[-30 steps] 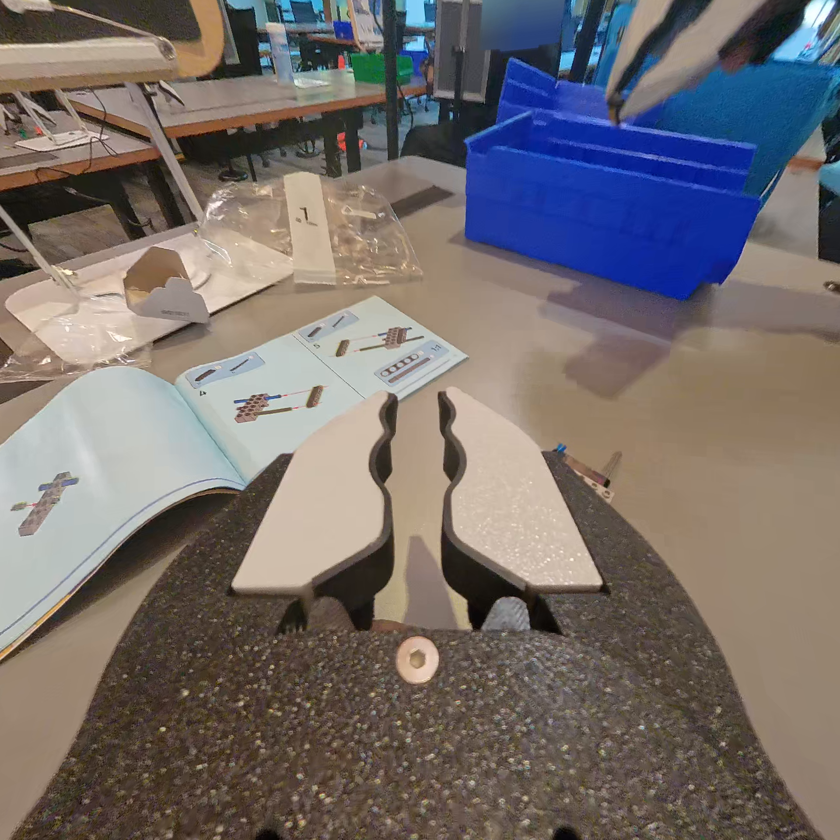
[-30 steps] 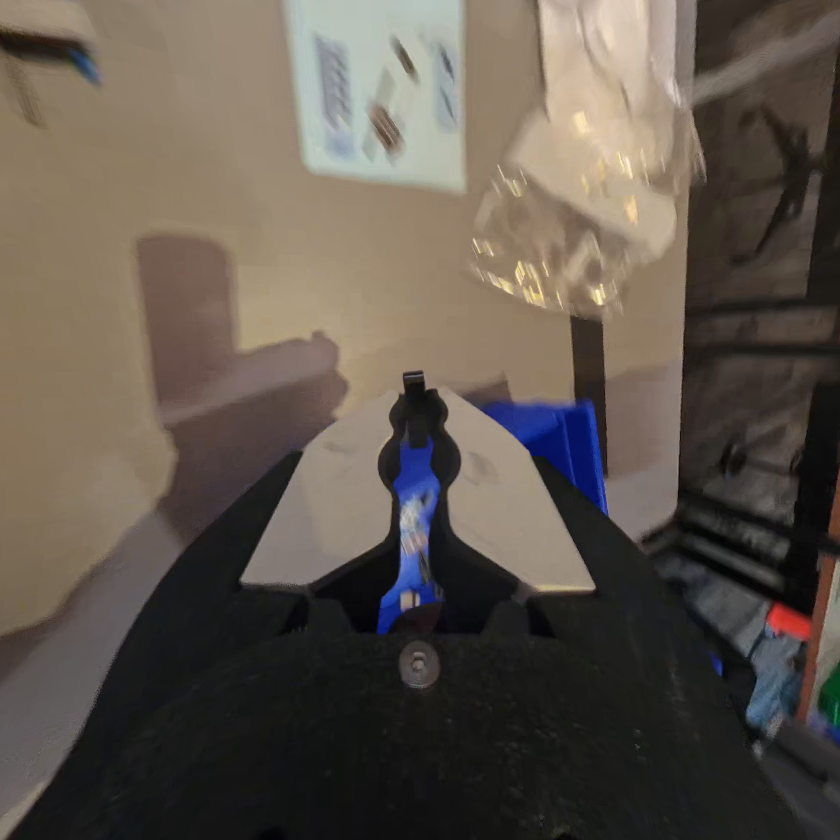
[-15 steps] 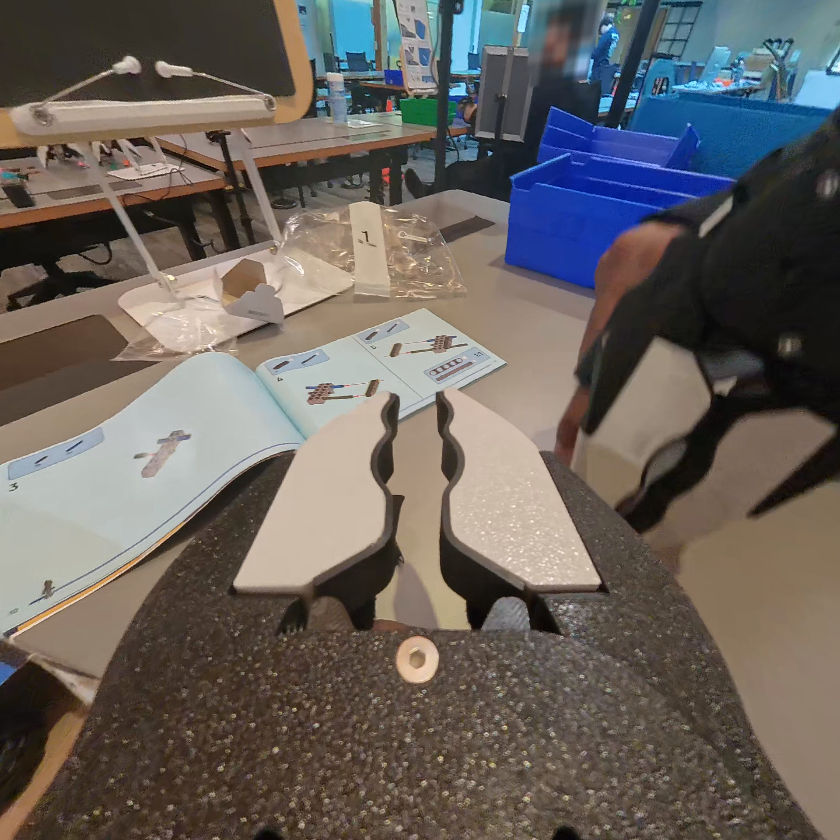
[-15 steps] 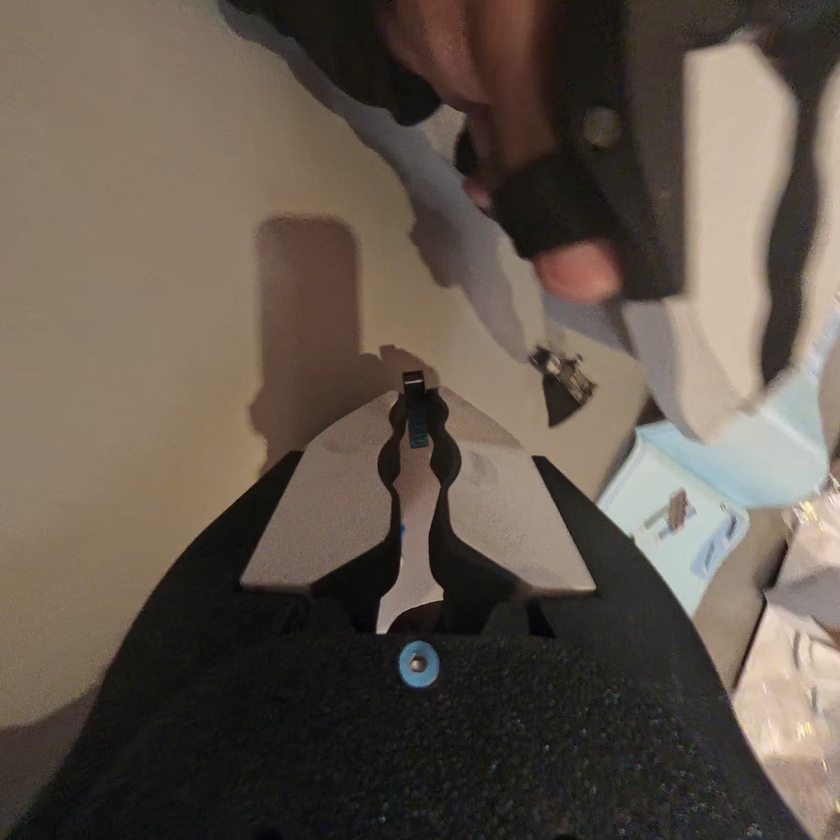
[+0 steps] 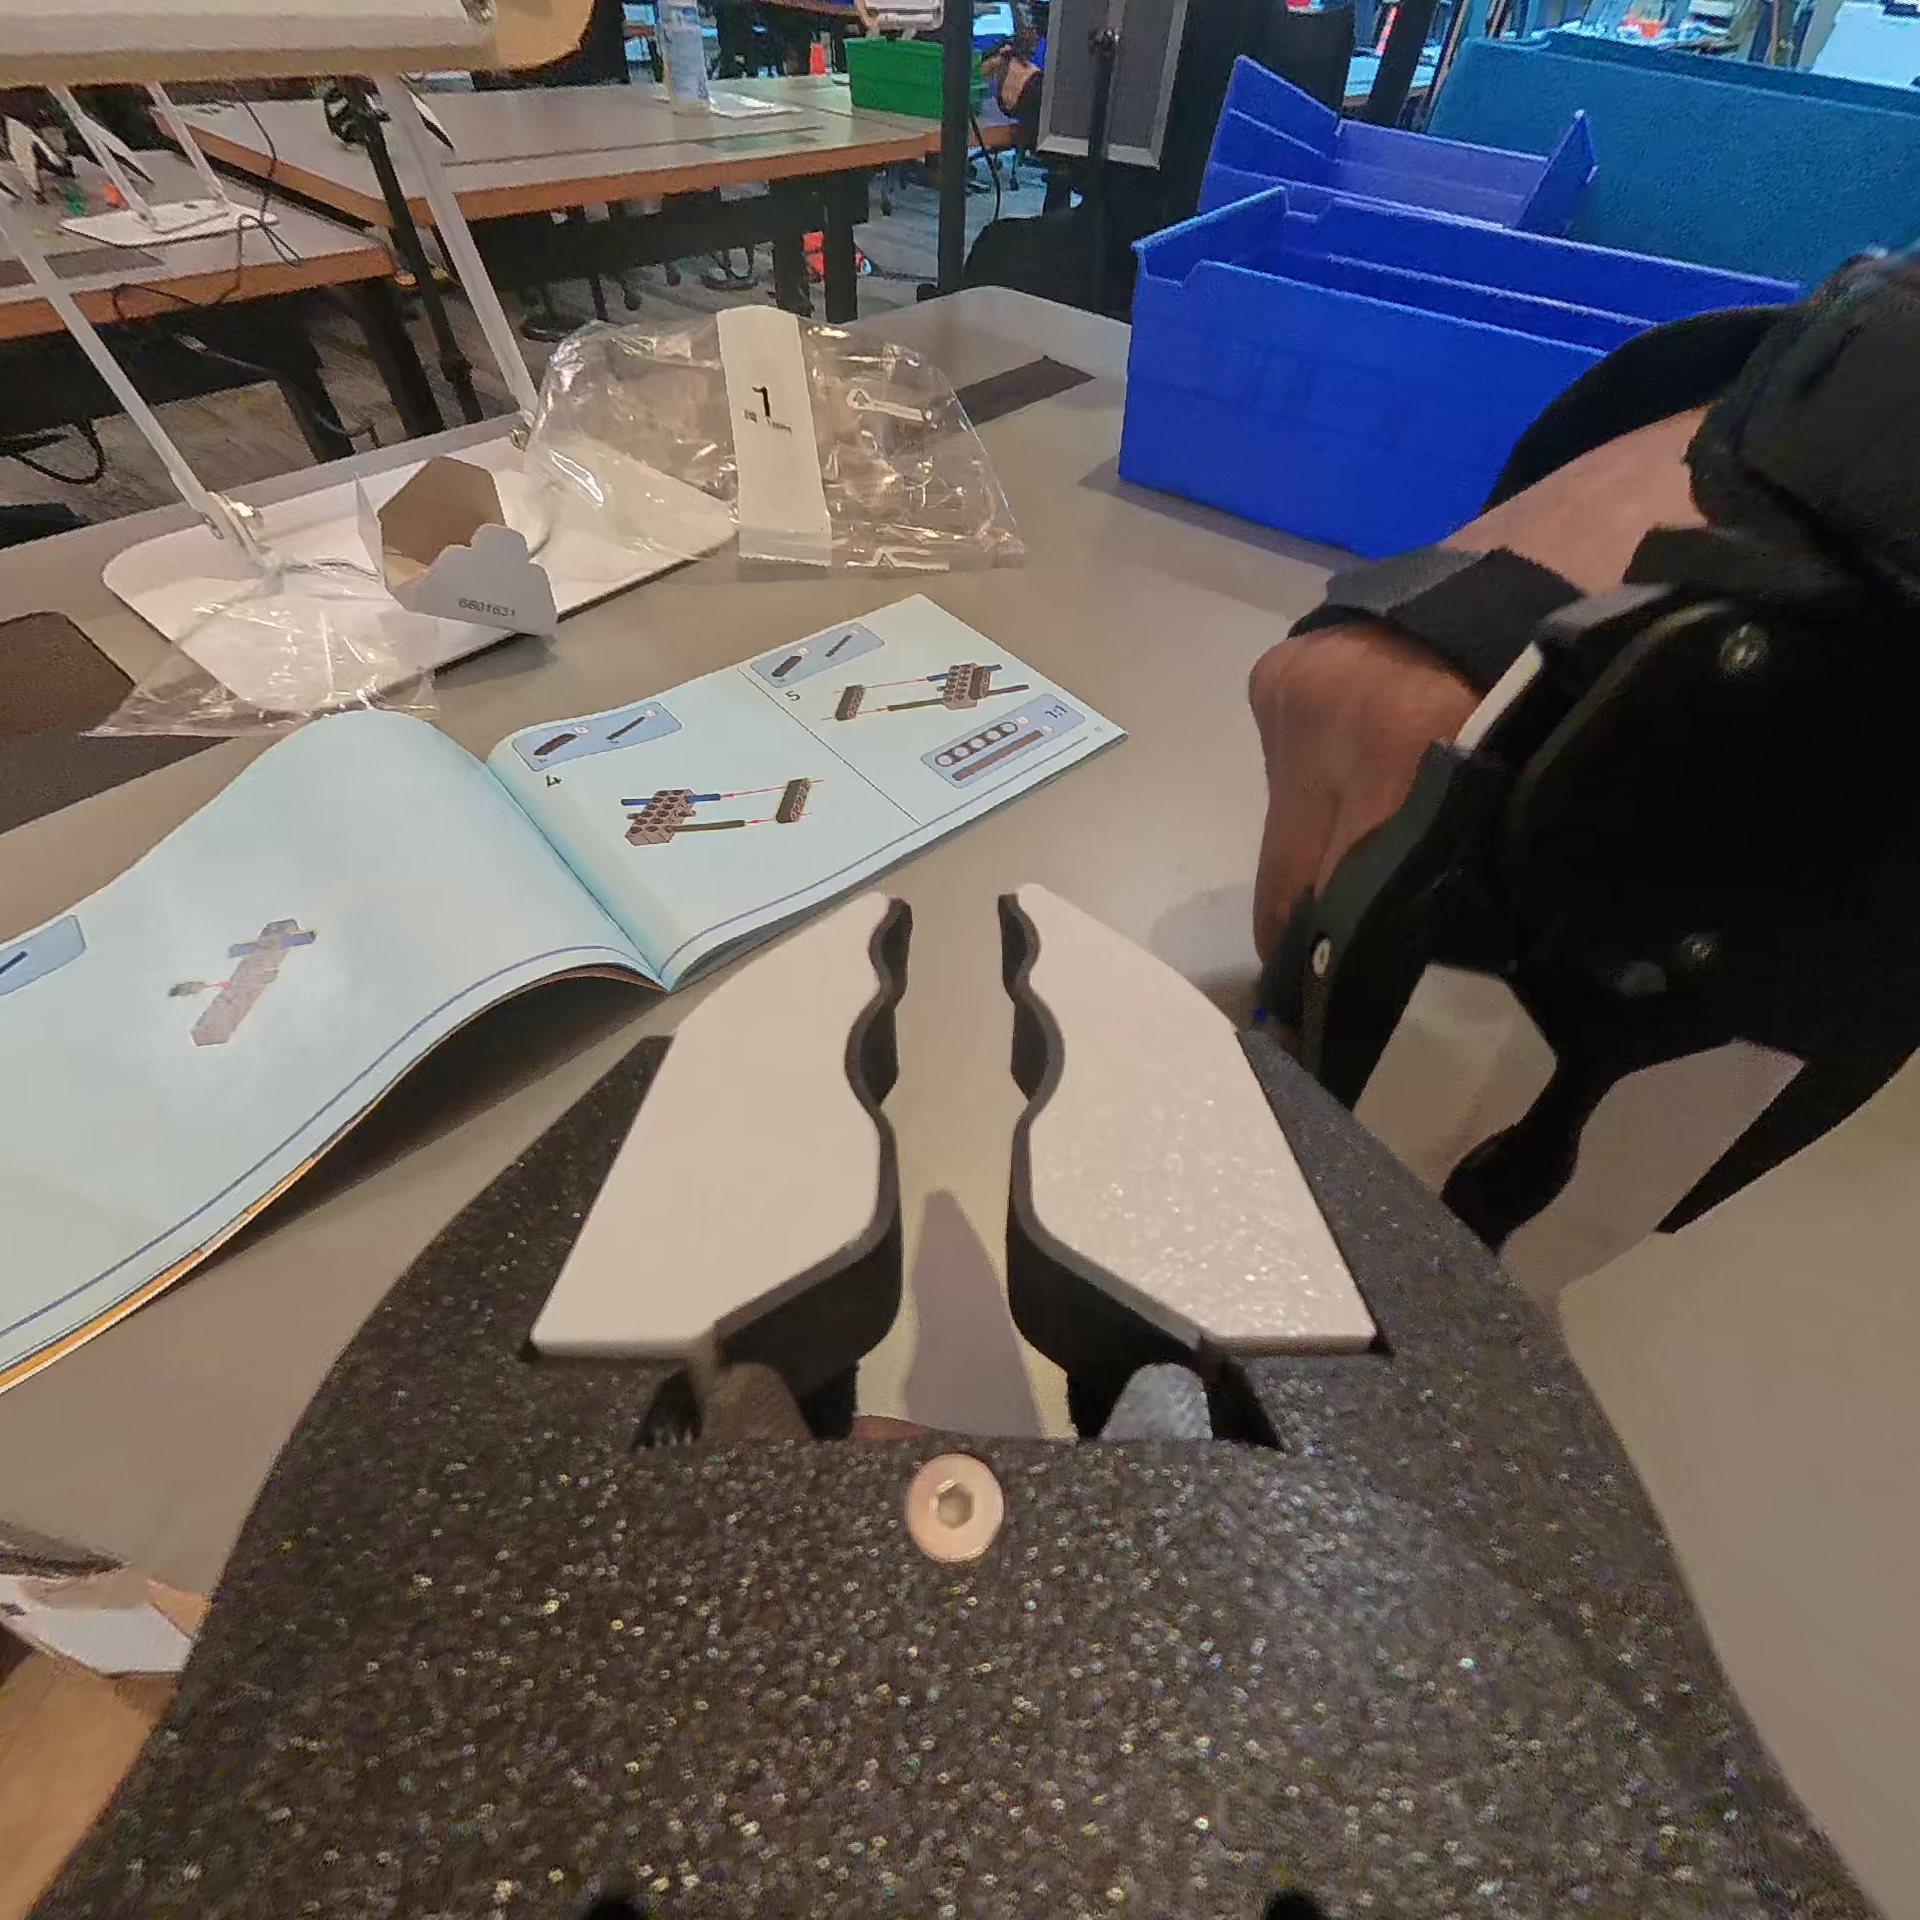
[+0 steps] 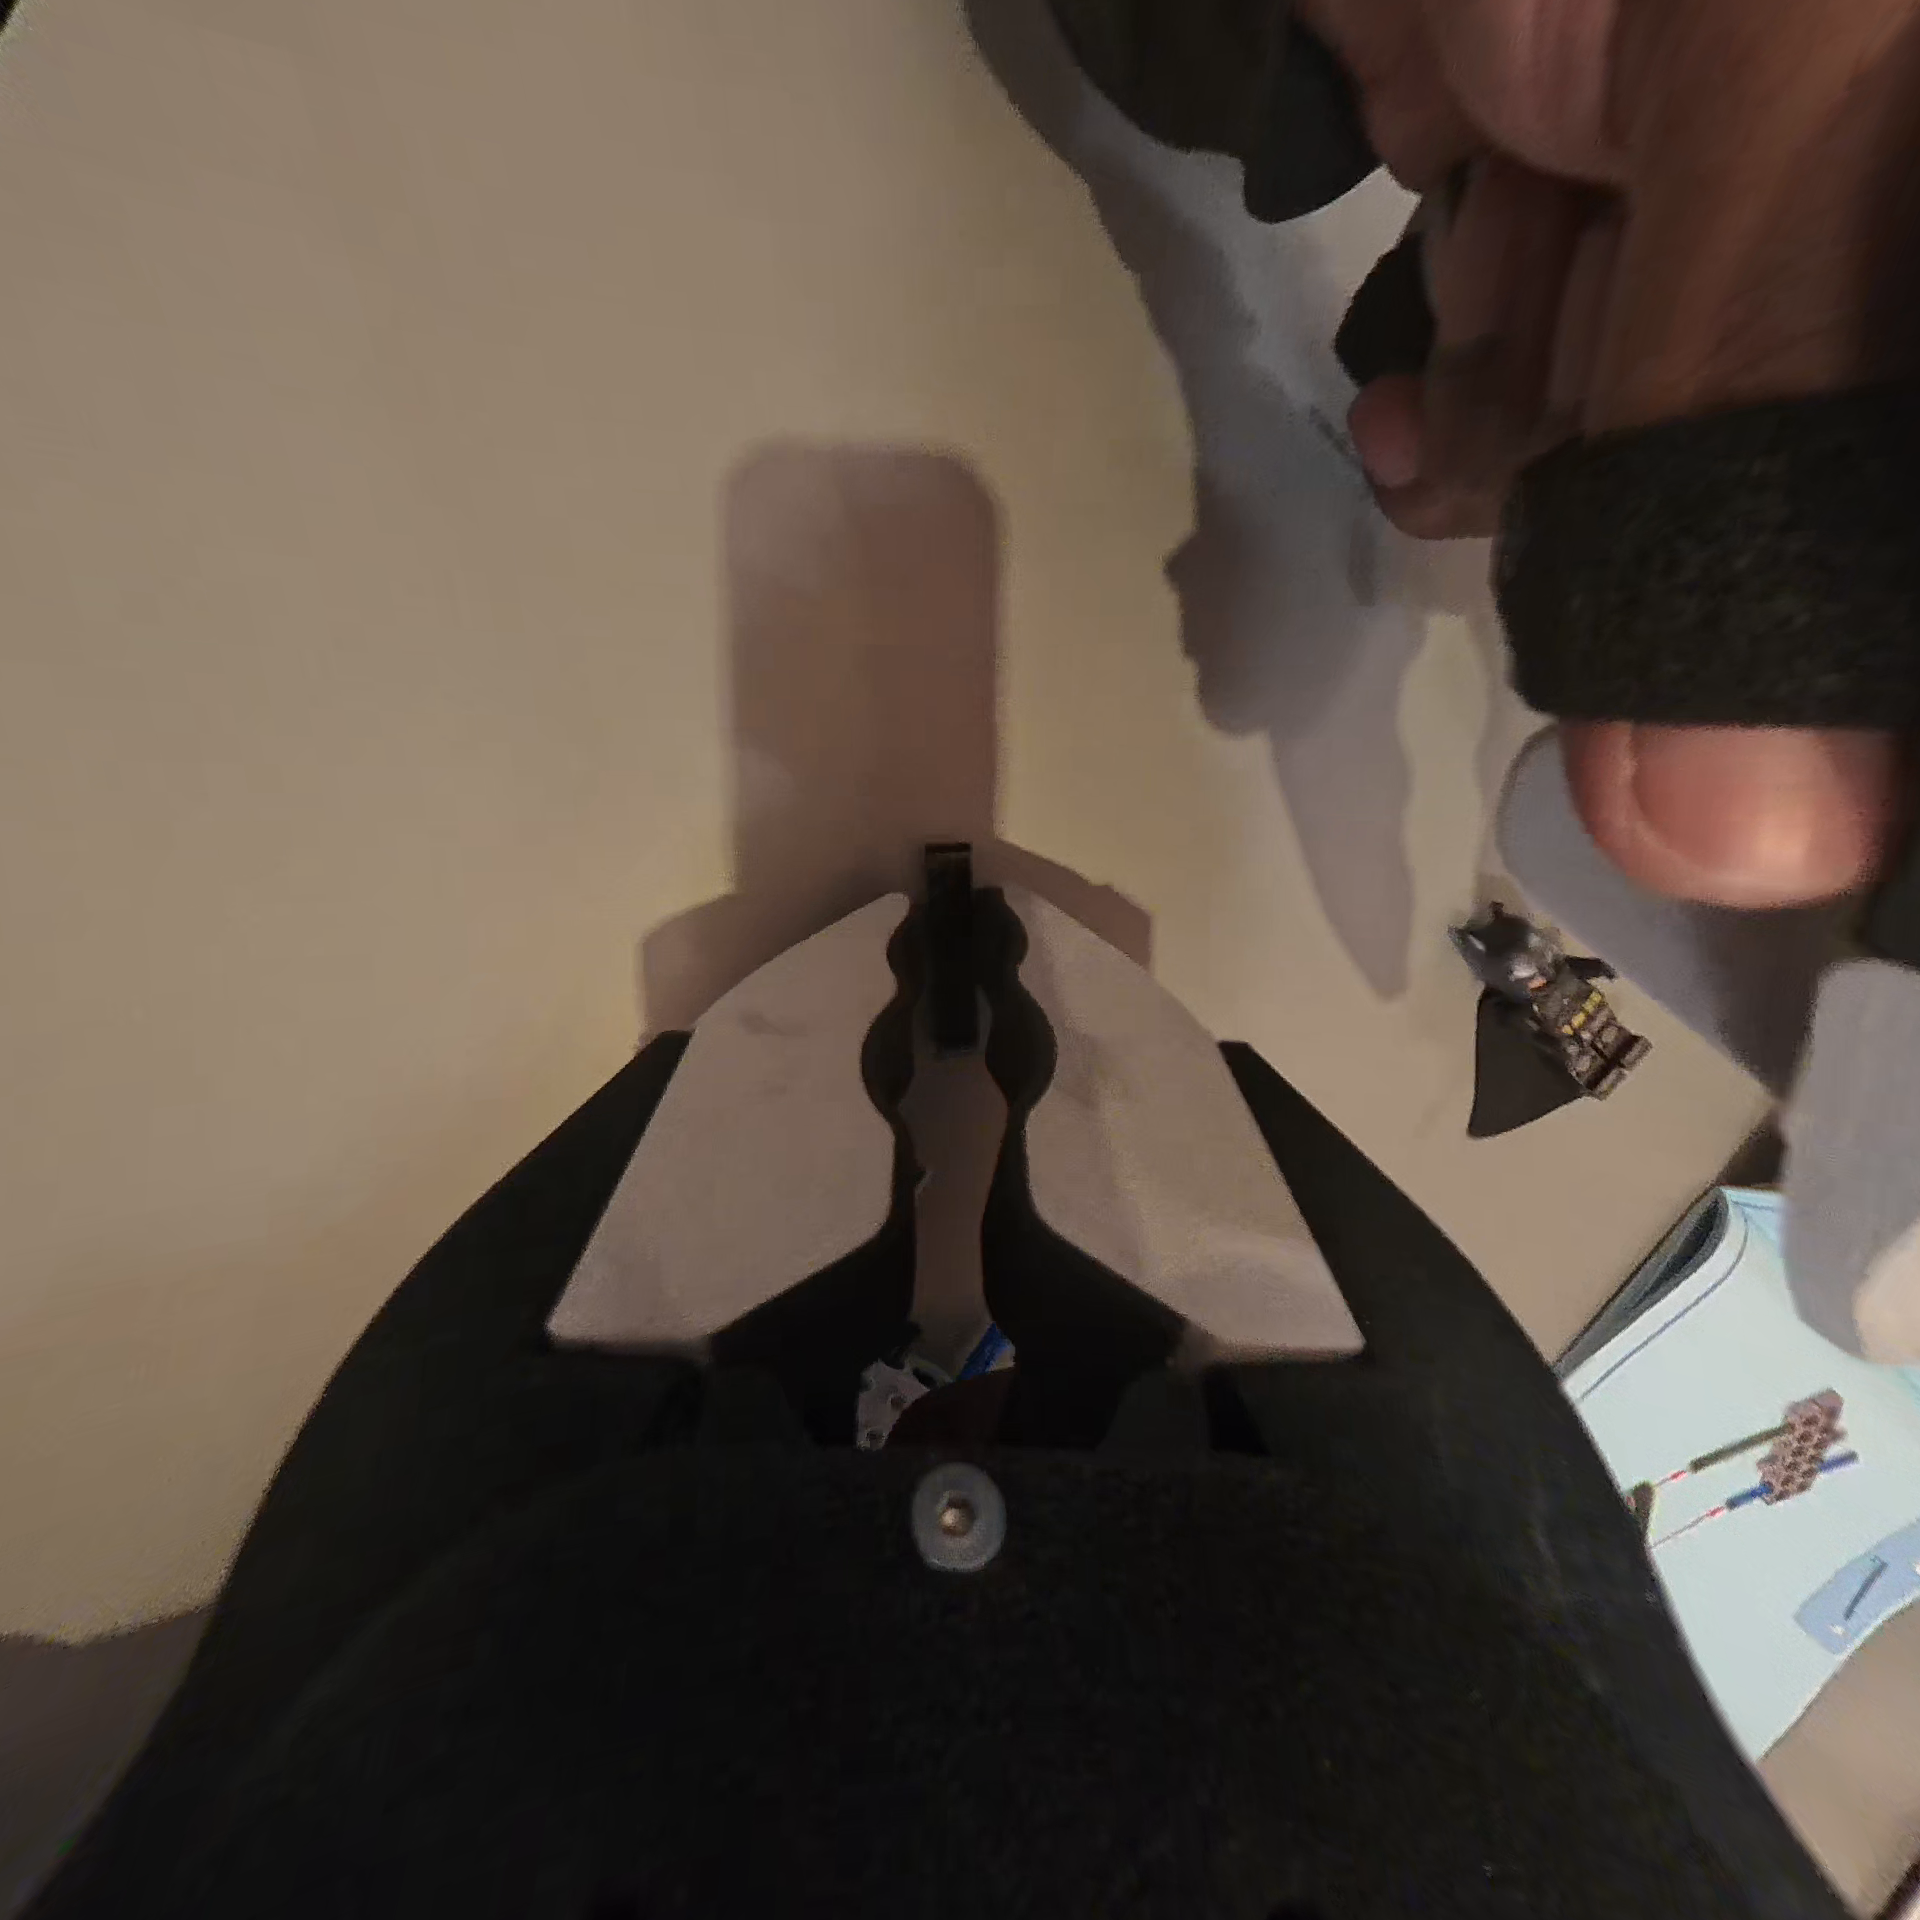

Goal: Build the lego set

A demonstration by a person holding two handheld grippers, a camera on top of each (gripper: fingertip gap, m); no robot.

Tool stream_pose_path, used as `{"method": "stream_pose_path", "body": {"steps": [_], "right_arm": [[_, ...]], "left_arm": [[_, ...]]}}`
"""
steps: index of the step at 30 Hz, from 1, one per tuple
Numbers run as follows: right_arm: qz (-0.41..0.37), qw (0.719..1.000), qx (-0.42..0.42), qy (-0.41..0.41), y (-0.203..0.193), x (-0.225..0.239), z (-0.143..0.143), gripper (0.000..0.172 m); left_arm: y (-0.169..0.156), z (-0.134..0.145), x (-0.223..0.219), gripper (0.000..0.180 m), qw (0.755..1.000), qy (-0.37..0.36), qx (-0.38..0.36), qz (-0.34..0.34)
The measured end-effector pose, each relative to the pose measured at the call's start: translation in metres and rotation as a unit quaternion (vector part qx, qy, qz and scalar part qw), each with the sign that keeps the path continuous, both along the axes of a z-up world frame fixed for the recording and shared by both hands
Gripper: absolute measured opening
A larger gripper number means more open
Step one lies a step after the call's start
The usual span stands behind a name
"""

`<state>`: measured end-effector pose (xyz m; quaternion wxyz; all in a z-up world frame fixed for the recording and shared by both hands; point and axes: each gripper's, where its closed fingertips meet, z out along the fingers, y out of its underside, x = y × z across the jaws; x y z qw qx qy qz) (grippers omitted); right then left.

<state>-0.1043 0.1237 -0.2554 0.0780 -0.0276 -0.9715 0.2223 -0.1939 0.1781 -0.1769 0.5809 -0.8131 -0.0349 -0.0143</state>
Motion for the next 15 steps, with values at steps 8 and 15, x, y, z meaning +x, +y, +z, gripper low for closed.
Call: {"method": "stream_pose_path", "body": {"steps": [8, 15], "right_arm": [[-0.118, 0.986, -0.105, 0.062, 0.030, -0.001, 0.023, 0.031], [-0.288, 0.935, -0.164, 0.123, 0.095, 0.014, 0.026, 0.044]], "left_arm": [[0.001, -0.016, 0.018, 0.018, 0.998, -0.005, -0.039, -0.050], [-0.016, -0.037, 0.057, 0.030, 0.978, 0.026, -0.147, -0.148]]}}
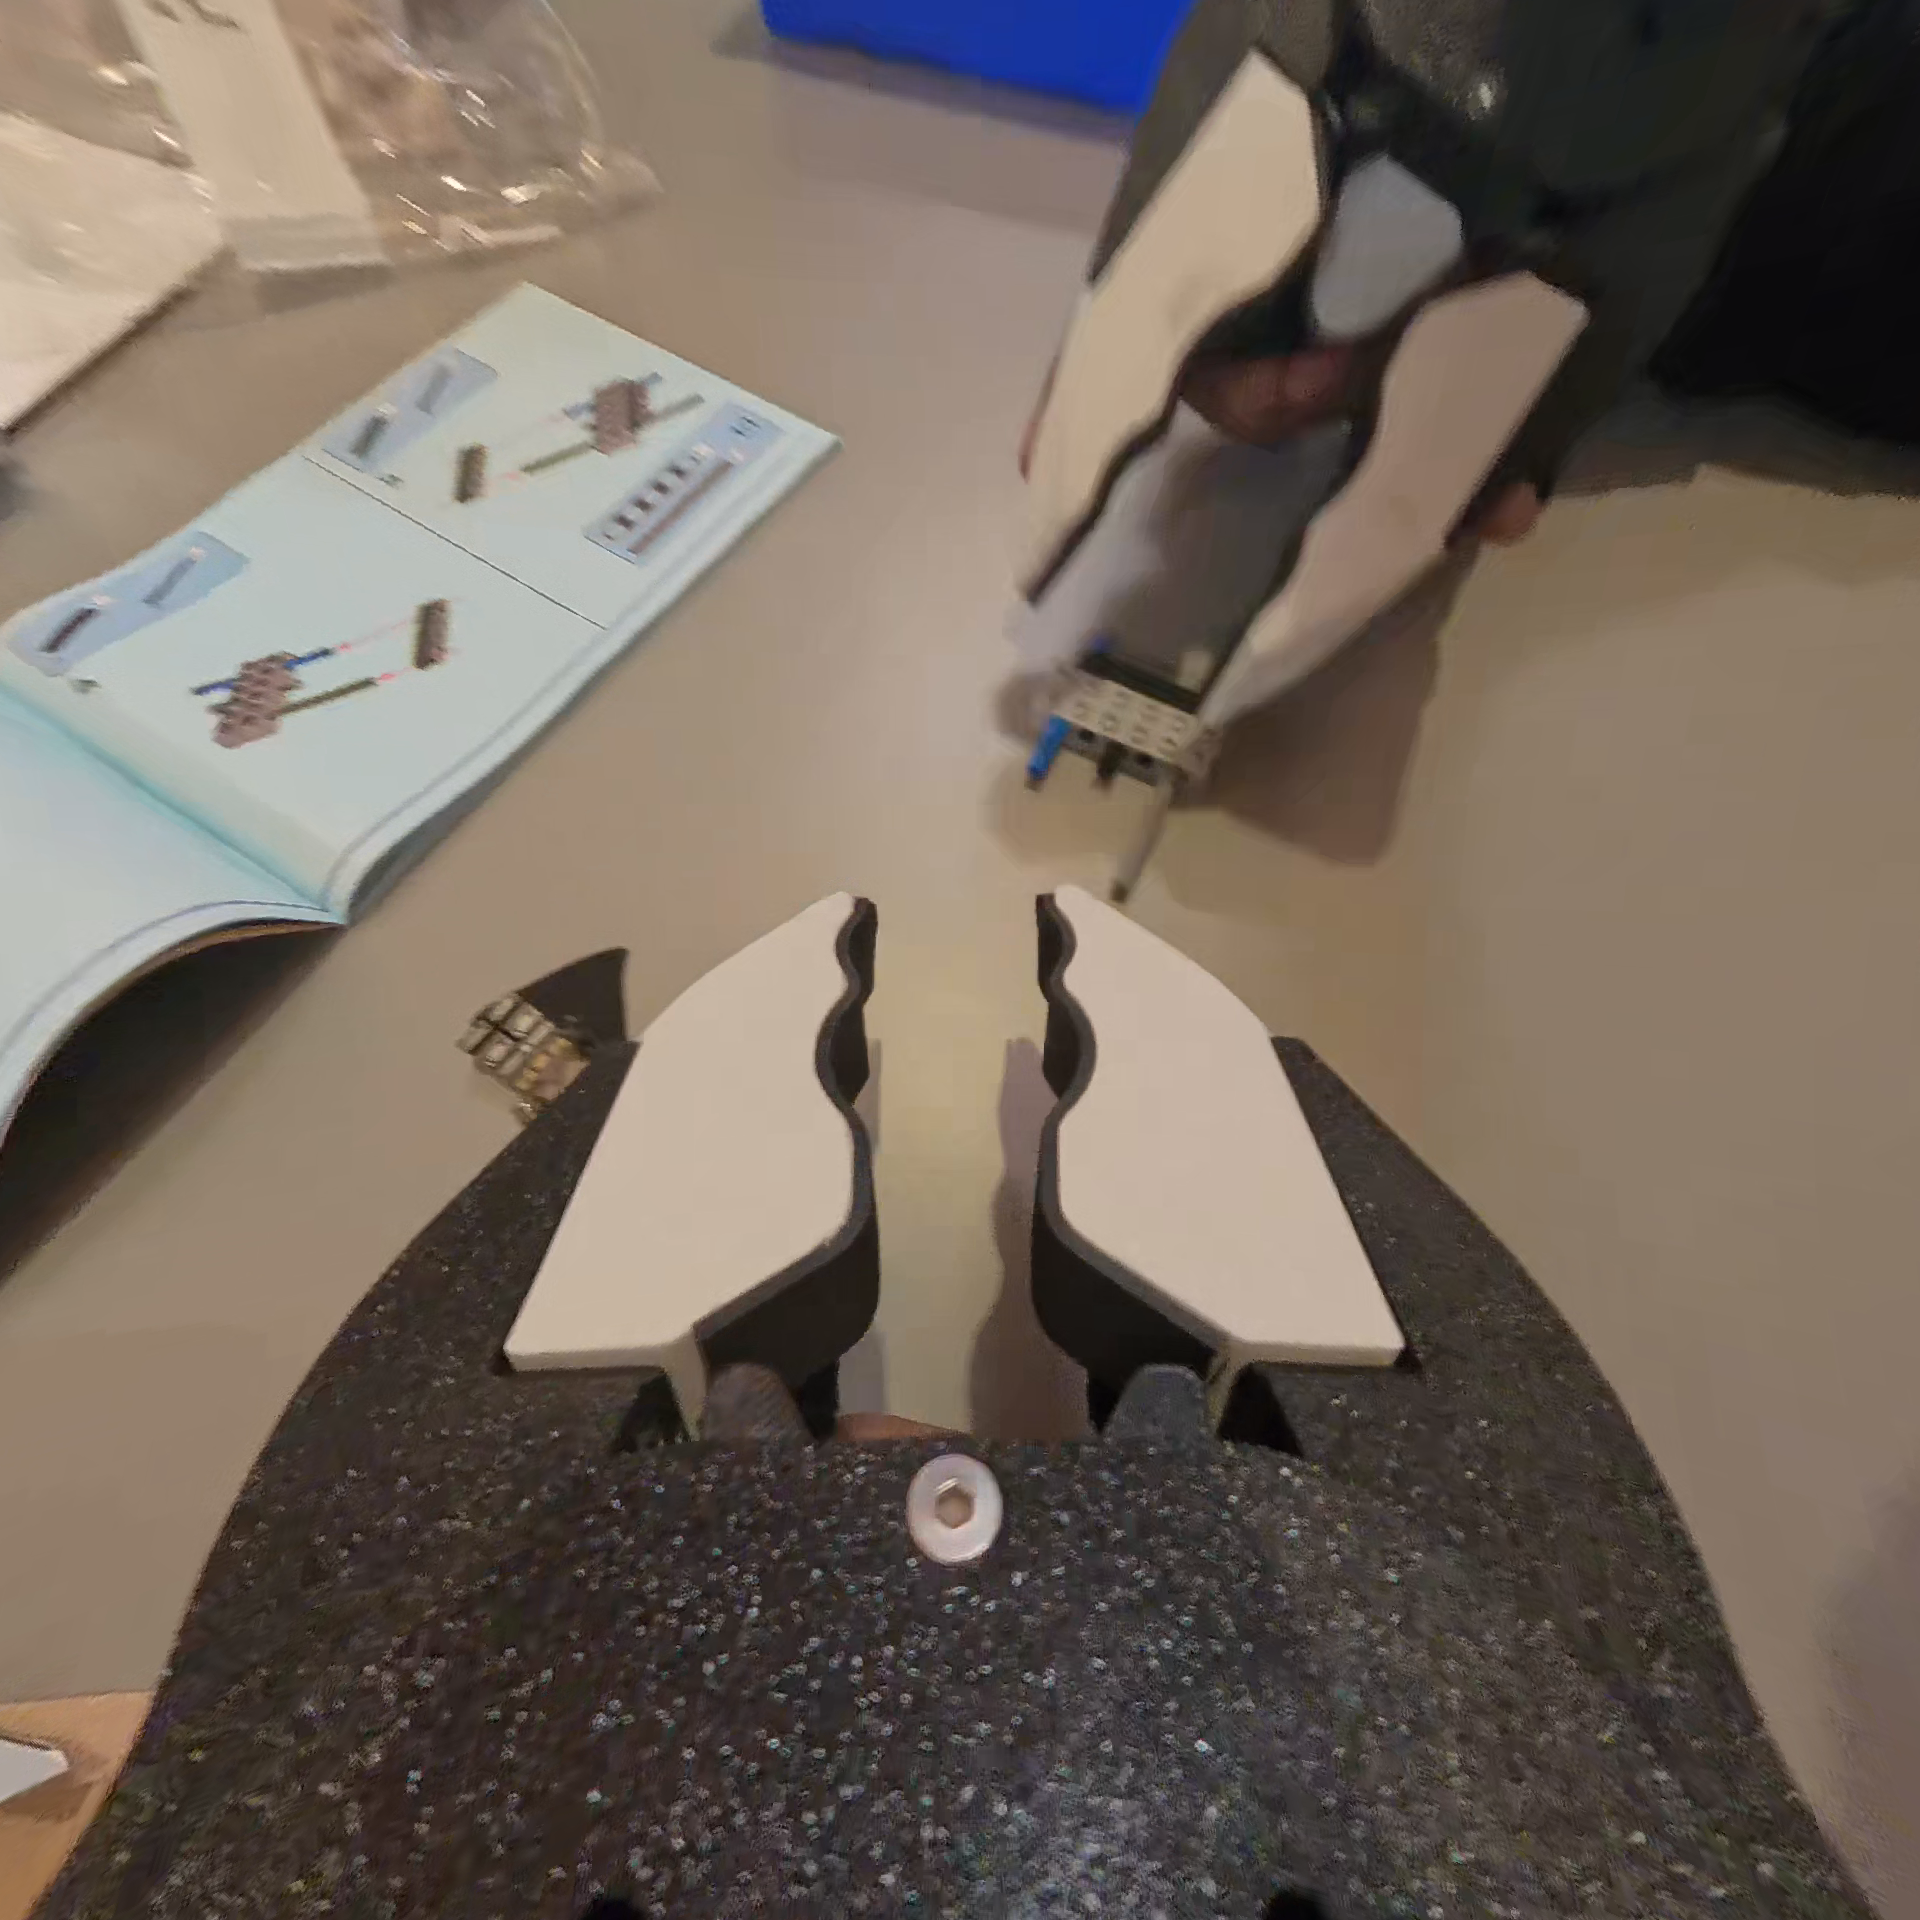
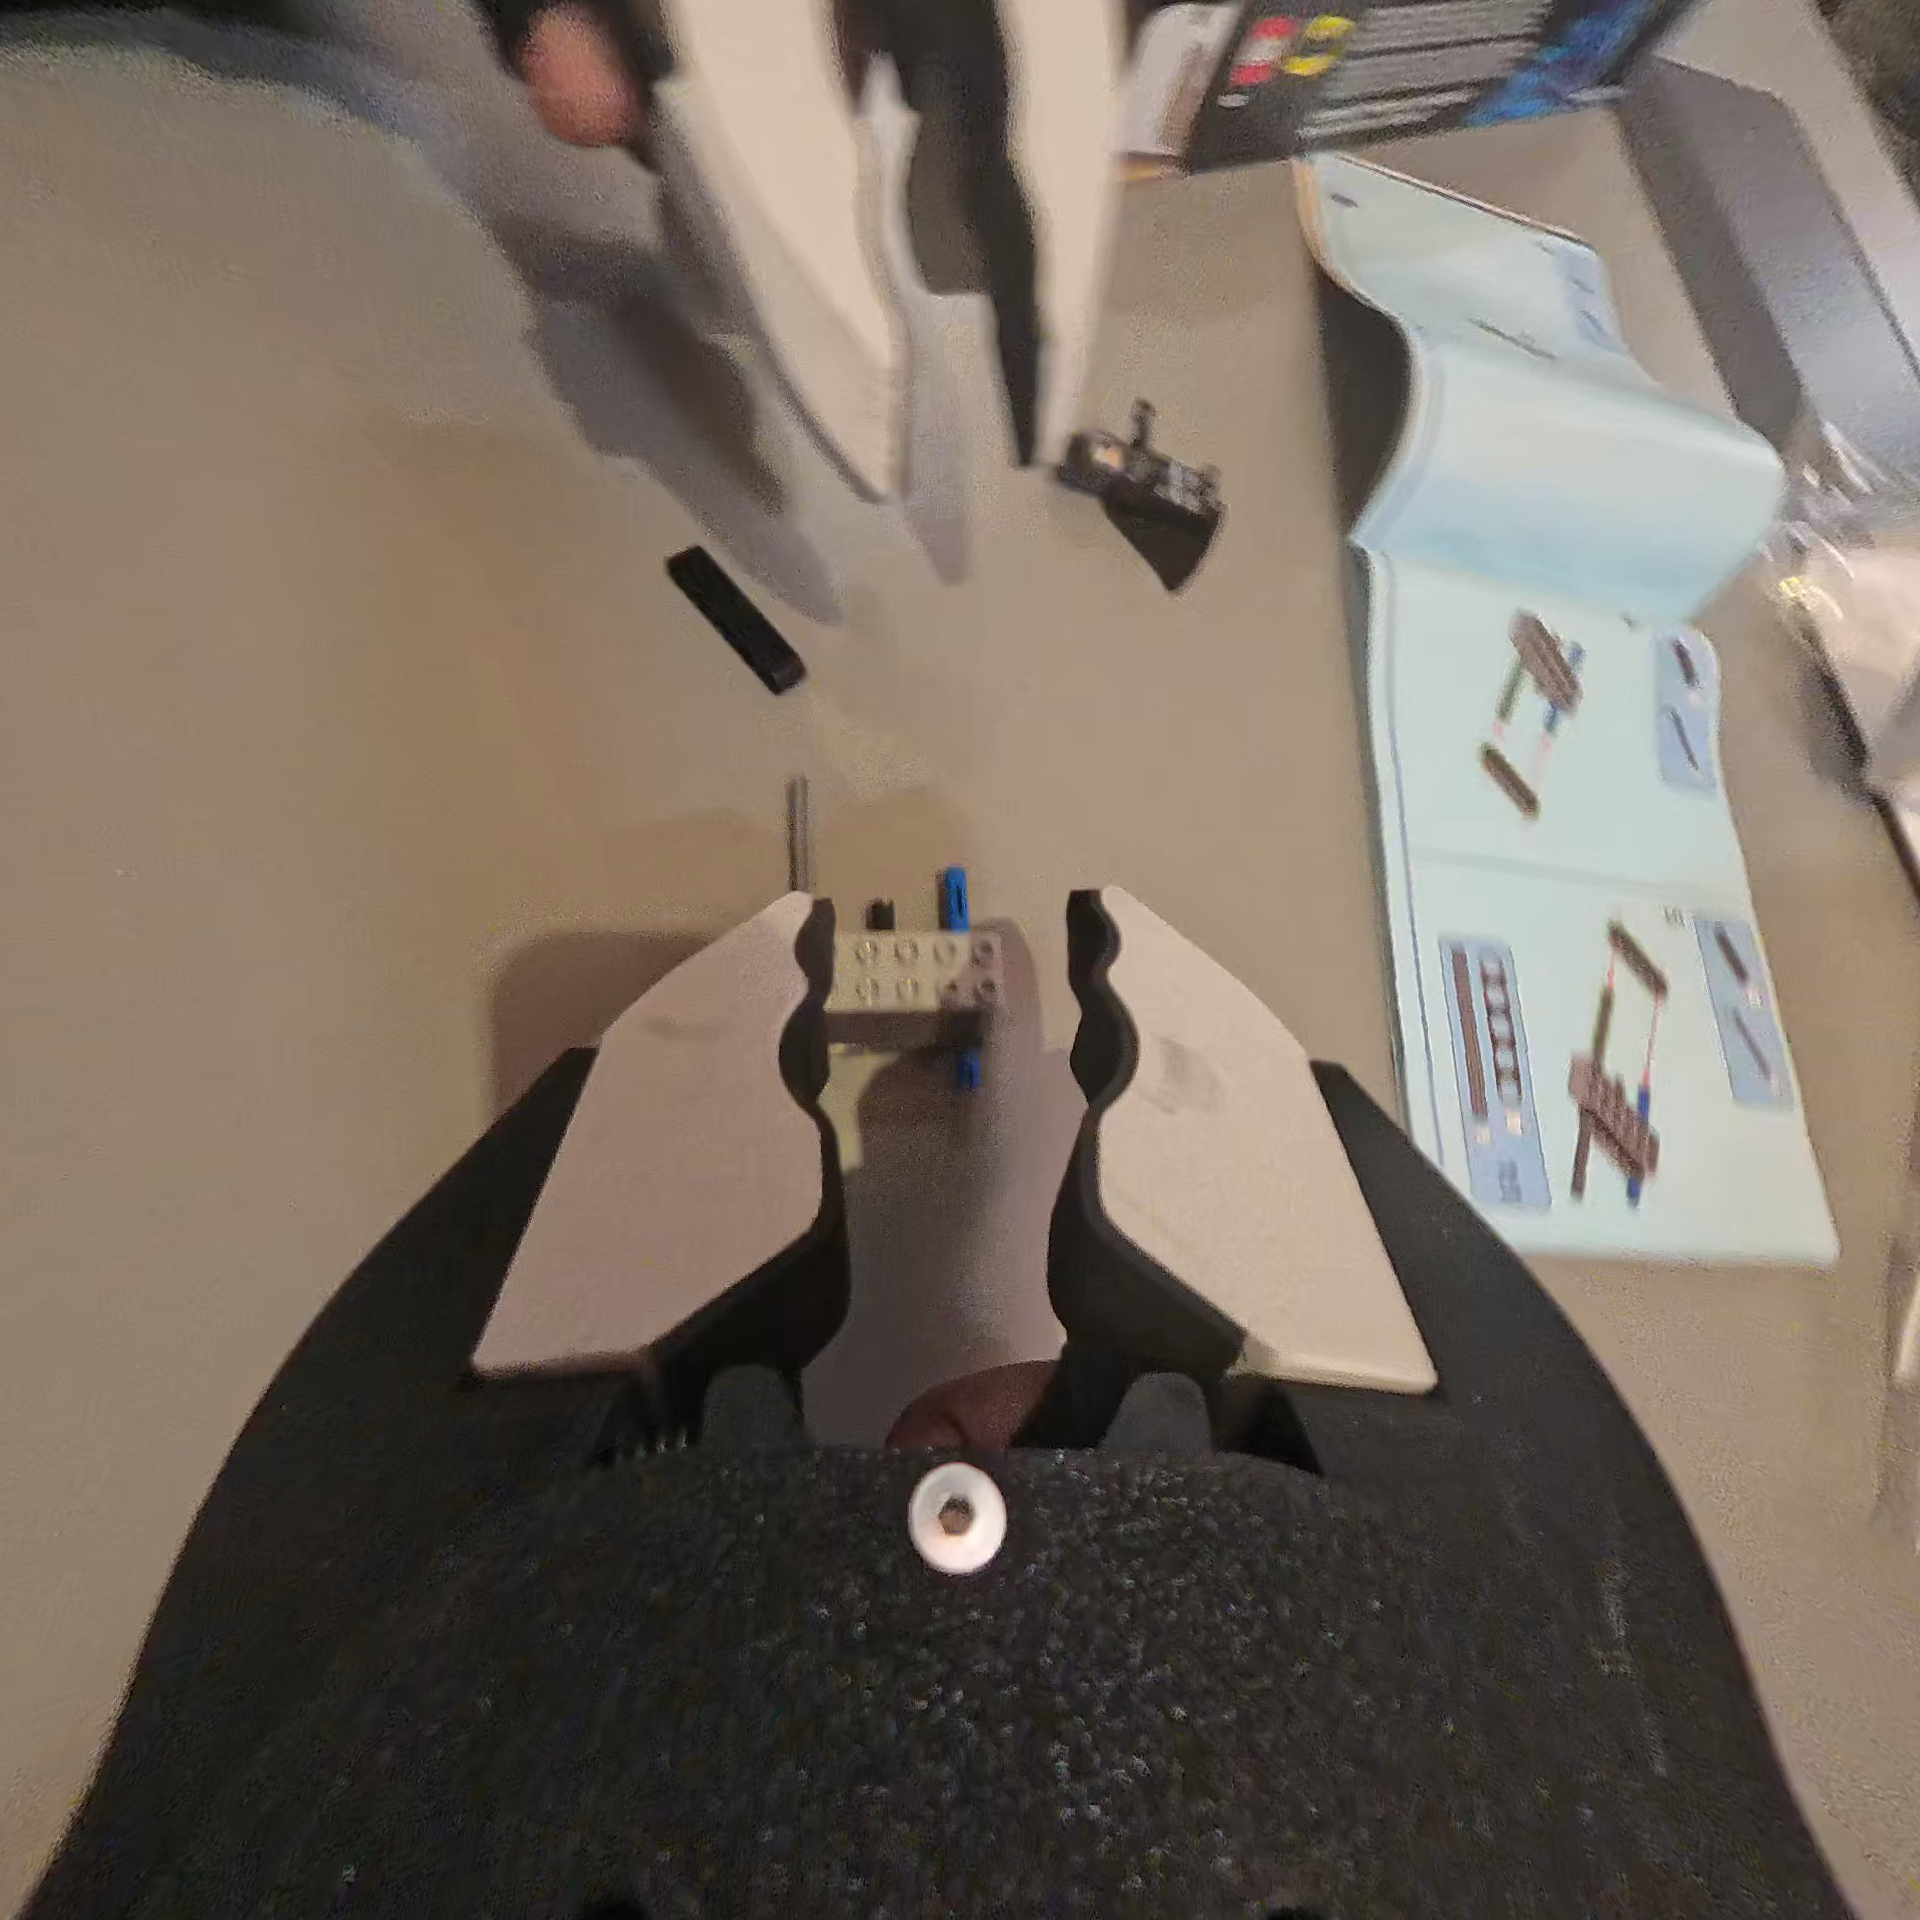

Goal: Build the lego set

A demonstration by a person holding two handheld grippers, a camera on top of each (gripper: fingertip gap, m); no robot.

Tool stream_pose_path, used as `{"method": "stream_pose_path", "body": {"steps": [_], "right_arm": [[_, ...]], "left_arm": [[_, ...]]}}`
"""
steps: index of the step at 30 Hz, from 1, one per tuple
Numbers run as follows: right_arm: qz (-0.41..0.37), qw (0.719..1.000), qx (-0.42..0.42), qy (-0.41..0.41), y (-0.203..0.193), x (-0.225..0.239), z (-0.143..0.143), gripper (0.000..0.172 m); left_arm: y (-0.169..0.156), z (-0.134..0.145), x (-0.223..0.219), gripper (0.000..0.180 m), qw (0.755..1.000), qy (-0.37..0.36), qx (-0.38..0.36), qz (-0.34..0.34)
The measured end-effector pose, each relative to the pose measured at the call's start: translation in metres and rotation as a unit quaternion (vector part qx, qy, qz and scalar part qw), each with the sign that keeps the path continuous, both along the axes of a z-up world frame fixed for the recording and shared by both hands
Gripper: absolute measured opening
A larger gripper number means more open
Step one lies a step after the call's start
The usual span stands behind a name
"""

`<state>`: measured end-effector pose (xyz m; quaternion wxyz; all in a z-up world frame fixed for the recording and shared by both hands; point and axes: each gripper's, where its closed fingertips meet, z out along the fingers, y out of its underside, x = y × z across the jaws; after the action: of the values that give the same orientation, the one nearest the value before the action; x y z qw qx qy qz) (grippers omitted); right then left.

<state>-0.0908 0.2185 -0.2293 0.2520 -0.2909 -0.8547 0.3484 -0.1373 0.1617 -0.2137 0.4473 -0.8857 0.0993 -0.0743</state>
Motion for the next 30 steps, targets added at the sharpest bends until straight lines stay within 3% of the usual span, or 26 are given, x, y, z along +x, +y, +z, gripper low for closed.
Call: {"method": "stream_pose_path", "body": {"steps": [4, 8, 13, 15, 20, 23, 28, 30], "right_arm": [[-0.071, 0.995, -0.068, 0.000, 0.020, 0.019, 0.000, 0.044], [-0.114, 0.990, -0.082, 0.016, 0.029, 0.027, 0.006, 0.047], [-0.119, 0.991, -0.053, -0.031, 0.028, 0.026, -0.011, 0.051], [-0.126, 0.991, -0.028, -0.041, 0.029, 0.024, -0.017, 0.051], [-0.123, 0.992, 0.004, -0.015, 0.029, 0.020, -0.016, 0.051], [-0.121, 0.993, 0.016, 0.002, 0.032, 0.013, -0.007, 0.050], [-0.113, 0.989, 0.041, 0.084, 0.030, -0.017, 0.035, 0.047], [-0.113, 0.986, 0.047, 0.114, 0.027, -0.031, 0.046, 0.047]], "left_arm": [[-0.016, -0.012, 0.021, 0.033, 0.999, -0.011, -0.046, -0.025], [-0.029, -0.036, 0.029, 0.033, 0.995, 0.033, -0.098, -0.017], [-0.029, -0.047, 0.029, 0.026, 0.990, 0.069, -0.127, 0.000], [-0.027, -0.047, 0.029, 0.013, 0.989, 0.071, -0.130, 0.003], [-0.022, -0.047, 0.021, 0.007, 0.989, 0.062, -0.130, 0.028], [-0.012, -0.034, 0.010, 0.007, 0.993, 0.024, -0.097, 0.059], [0.022, 0.021, -0.014, 0.008, 0.988, -0.107, 0.013, 0.114], [0.038, 0.042, -0.018, 0.008, 0.979, -0.164, 0.059, 0.107]]}}
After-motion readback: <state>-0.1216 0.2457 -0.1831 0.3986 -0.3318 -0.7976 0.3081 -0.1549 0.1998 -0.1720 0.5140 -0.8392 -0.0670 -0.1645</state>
